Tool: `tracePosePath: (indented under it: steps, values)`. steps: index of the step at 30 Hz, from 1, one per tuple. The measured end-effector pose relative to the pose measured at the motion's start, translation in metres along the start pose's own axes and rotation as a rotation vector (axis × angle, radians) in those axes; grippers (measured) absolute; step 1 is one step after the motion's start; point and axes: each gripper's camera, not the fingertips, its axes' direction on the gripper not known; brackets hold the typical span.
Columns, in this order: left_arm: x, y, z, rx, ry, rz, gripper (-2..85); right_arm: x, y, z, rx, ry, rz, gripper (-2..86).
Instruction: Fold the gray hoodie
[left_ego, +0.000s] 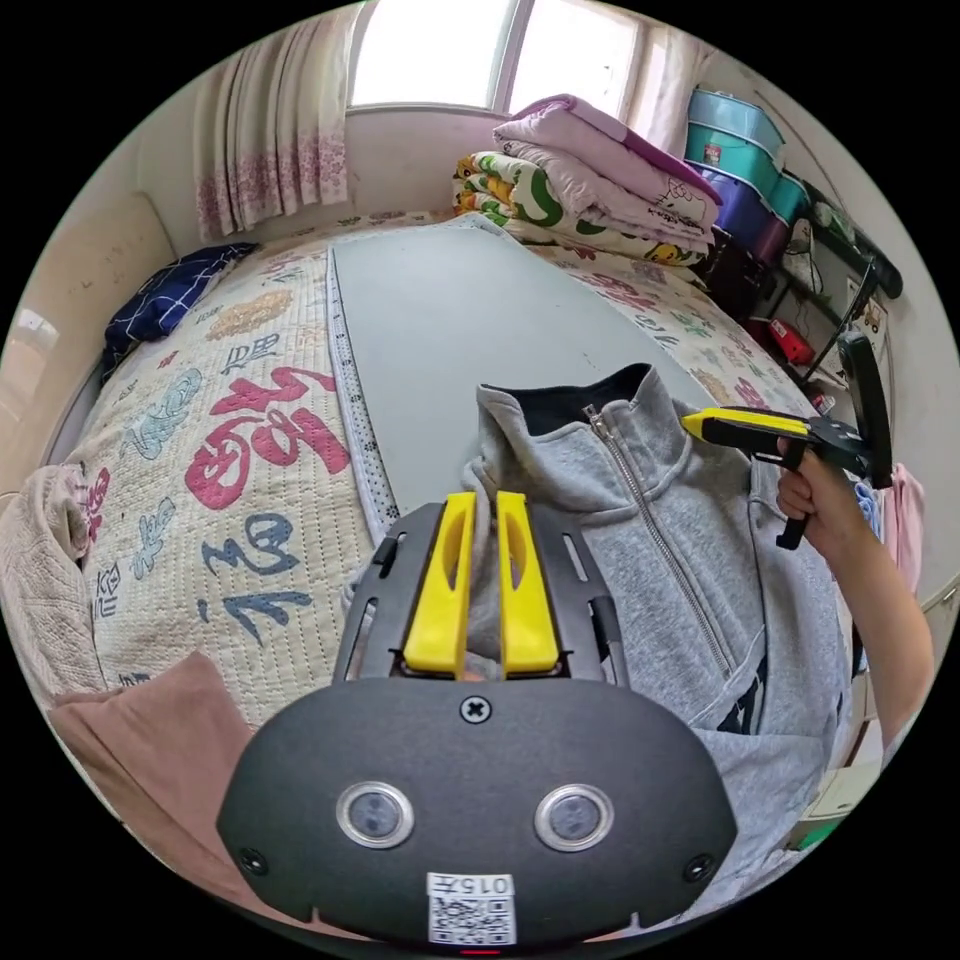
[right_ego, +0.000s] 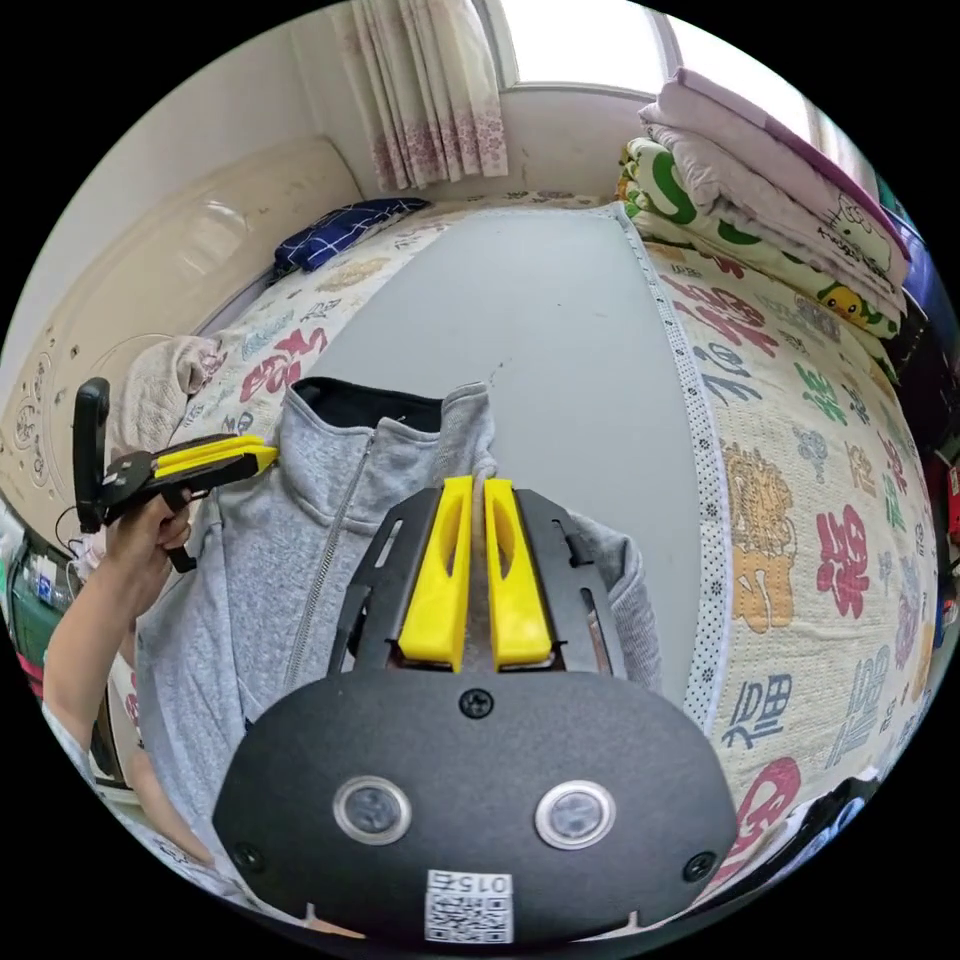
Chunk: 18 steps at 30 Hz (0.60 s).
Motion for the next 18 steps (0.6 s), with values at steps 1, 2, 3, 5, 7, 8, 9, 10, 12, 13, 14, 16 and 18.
tracePosePath:
  steps: [1, 2, 3, 5, 7, 8, 9, 10, 12, 13, 14, 16, 18]
  values:
    - [0.008, 0.006, -0.015, 0.027, -0.006, 0.028, 2.0, -0.004, 0.009, -0.02, 0.034, -0.03, -0.008, 0.9]
    - [0.011, 0.009, -0.024, 0.04, -0.007, 0.041, 1.6, -0.007, 0.014, -0.032, 0.05, -0.046, -0.016, 0.8]
    - [0.016, 0.018, -0.048, 0.075, -0.019, 0.042, 0.9, -0.013, 0.026, -0.059, 0.086, -0.072, -0.031, 0.5]
    - [0.018, 0.039, -0.092, 0.139, 0.025, 0.05, 0.4, -0.023, 0.05, -0.104, 0.121, -0.118, -0.063, 0.4]
    - [0.022, 0.082, -0.158, 0.207, 0.101, 0.077, 0.1, -0.042, 0.099, -0.176, 0.177, -0.141, -0.133, 0.2]
    - [0.025, 0.094, -0.173, 0.213, 0.11, 0.099, 0.0, -0.048, 0.113, -0.194, 0.192, -0.143, -0.166, 0.2]
    - [0.031, 0.12, -0.201, 0.22, 0.125, 0.131, -0.1, -0.06, 0.143, -0.23, 0.214, -0.149, -0.23, 0.2]
    - [0.037, 0.151, -0.228, 0.232, 0.169, 0.147, -0.1, -0.072, 0.176, -0.265, 0.233, -0.165, -0.277, 0.2]
    - [0.048, 0.209, -0.266, 0.25, 0.246, 0.156, -0.1, -0.088, 0.232, -0.311, 0.244, -0.205, -0.345, 0.2]
    - [0.059, 0.253, -0.287, 0.243, 0.298, 0.154, -0.2, -0.099, 0.273, -0.336, 0.245, -0.213, -0.381, 0.3]
    - [0.066, 0.277, -0.295, 0.233, 0.33, 0.156, -0.2, -0.103, 0.294, -0.346, 0.24, -0.214, -0.393, 0.4]
    - [0.097, 0.371, -0.312, 0.163, 0.416, 0.178, -0.2, -0.114, 0.375, -0.365, 0.193, -0.223, -0.389, 0.7]
    - [0.118, 0.436, -0.304, 0.064, 0.475, 0.151, -0.2, -0.113, 0.428, -0.364, 0.144, -0.239, -0.323, 1.3]
